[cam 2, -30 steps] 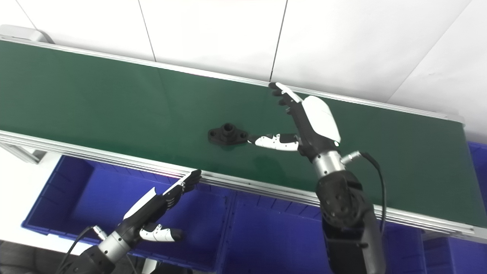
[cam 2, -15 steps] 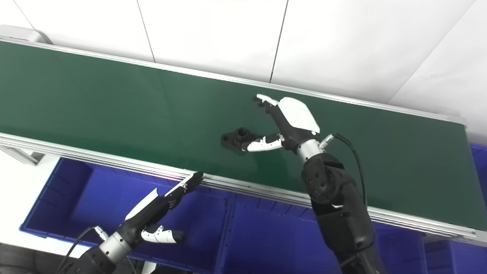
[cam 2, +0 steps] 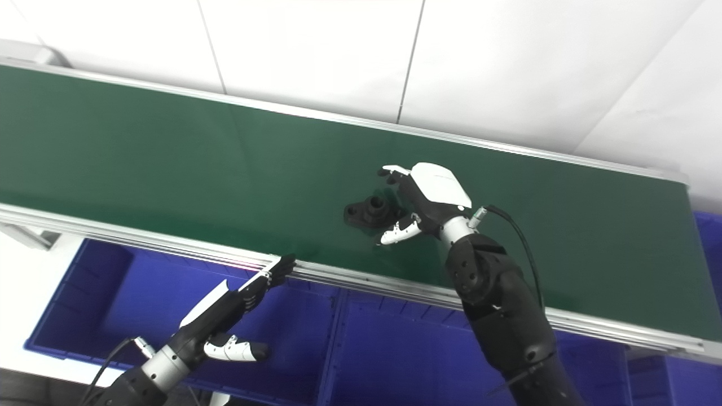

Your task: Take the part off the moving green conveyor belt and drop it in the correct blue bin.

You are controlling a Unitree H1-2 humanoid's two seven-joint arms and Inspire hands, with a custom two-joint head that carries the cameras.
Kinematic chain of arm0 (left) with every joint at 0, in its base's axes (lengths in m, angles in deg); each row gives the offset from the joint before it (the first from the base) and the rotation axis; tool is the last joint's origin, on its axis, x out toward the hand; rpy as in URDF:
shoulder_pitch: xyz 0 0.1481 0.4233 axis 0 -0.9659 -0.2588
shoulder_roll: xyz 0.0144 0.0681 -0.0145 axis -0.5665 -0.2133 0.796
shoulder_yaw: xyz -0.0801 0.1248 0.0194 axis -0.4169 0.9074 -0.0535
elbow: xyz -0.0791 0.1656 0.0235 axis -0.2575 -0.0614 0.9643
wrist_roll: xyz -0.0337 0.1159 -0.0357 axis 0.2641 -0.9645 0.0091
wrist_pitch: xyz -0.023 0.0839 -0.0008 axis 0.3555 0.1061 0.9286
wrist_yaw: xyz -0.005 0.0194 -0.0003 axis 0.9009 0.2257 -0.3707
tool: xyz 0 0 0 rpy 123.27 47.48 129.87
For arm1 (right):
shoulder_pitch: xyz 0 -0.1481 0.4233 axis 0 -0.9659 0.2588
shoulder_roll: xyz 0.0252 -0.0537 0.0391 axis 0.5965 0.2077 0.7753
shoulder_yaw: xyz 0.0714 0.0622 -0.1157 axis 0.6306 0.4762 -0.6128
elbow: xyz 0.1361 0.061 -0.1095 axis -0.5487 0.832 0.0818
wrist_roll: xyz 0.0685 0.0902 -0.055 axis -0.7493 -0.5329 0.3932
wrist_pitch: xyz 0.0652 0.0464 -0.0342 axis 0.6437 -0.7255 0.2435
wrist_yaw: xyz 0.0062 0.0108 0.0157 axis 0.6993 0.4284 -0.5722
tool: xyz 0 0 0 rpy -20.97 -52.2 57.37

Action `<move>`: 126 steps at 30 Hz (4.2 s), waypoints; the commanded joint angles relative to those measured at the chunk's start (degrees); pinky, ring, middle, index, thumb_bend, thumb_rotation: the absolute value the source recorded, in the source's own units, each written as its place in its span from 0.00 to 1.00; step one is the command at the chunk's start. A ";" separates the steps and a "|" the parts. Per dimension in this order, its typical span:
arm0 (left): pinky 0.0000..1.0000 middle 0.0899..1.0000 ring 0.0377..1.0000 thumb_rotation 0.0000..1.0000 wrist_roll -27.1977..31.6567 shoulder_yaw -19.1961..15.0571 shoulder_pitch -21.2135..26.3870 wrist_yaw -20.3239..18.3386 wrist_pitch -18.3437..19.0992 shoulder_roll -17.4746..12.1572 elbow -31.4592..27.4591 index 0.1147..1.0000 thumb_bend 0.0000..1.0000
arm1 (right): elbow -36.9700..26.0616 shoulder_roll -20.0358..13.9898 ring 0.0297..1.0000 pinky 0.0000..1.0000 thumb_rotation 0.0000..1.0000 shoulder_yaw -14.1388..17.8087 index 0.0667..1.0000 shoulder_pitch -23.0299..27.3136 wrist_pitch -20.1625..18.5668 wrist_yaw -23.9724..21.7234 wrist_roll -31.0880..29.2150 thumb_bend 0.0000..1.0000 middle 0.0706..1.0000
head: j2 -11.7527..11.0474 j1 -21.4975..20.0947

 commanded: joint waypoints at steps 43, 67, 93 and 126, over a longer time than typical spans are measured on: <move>0.99 1.00 1.00 0.68 1.31 -3.95 -0.47 -3.26 -2.13 1.17 -2.10 1.00 0.82 | -1.75 -2.47 0.22 0.17 0.00 -4.93 0.46 -4.71 6.57 12.49 2.96 0.53 0.43 | 1.35 -3.26; 1.00 1.00 1.00 0.69 1.66 -4.29 -1.90 -3.74 -2.11 1.66 -3.85 1.00 0.82 | -29.48 0.94 0.27 0.24 0.00 4.14 0.45 -22.34 6.59 15.76 4.35 0.53 0.43 | 3.85 -2.59; 0.89 0.98 0.95 0.57 4.76 -6.23 -2.26 -5.87 -2.09 1.47 -9.14 0.98 0.84 | -32.12 -3.78 0.22 0.17 0.00 3.10 0.45 -33.80 4.15 -6.50 4.03 0.53 0.43 | 14.22 4.03; 0.90 0.98 0.95 0.58 4.26 -6.26 -3.31 -5.37 -1.86 1.24 -10.71 0.98 0.85 | -38.06 4.10 0.71 0.61 0.64 3.88 0.83 -38.71 2.26 -14.86 13.40 0.70 0.78 | 14.69 6.20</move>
